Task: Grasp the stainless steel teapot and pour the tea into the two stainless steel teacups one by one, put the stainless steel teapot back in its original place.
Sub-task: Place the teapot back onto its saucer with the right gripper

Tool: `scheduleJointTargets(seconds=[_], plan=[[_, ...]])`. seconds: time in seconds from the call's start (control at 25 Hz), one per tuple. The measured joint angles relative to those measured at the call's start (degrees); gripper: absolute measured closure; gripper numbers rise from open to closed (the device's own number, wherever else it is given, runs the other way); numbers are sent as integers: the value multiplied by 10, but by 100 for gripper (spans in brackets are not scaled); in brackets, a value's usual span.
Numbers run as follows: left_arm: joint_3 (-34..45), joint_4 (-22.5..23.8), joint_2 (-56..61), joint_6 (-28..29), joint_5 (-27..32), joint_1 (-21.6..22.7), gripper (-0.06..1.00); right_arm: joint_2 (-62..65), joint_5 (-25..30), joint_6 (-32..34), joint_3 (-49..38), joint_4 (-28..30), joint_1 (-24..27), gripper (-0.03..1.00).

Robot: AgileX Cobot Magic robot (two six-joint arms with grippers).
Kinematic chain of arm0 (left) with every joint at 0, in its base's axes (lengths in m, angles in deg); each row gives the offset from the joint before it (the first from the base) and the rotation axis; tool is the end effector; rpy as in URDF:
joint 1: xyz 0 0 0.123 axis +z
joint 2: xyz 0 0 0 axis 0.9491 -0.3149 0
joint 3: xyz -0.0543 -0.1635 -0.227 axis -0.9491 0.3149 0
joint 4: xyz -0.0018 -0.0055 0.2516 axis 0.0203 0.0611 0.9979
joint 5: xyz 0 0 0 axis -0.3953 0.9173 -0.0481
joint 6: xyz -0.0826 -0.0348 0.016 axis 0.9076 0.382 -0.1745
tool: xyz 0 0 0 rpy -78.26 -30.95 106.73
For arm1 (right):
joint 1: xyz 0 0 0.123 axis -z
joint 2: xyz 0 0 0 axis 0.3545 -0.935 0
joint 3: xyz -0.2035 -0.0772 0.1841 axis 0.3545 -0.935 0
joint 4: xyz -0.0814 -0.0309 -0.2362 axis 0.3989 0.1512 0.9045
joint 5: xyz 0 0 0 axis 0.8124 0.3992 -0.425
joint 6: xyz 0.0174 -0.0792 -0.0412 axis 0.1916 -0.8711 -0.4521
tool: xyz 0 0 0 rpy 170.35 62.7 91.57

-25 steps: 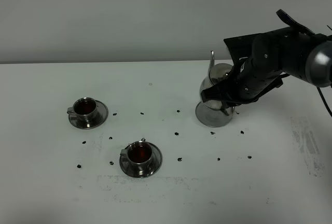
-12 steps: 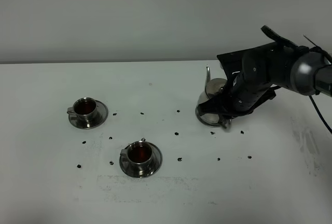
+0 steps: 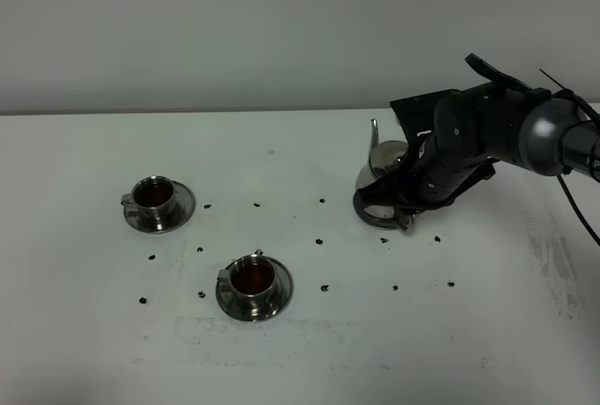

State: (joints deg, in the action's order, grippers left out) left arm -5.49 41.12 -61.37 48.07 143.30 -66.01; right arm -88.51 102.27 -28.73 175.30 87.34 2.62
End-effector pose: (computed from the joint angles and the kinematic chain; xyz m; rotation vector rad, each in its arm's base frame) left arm 0.0023 -0.0099 0.2656 0.0386 2.0953 -0.0139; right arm 0.4215 0.1357 0.1607 -0.3589 2.7419 0.0628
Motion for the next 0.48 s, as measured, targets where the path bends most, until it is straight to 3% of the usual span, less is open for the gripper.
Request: scheduleJointTargets(seconds=[0.48], plan=[[0, 0, 0, 0, 0, 0, 41, -6, -2, 0, 0, 24, 0, 79]])
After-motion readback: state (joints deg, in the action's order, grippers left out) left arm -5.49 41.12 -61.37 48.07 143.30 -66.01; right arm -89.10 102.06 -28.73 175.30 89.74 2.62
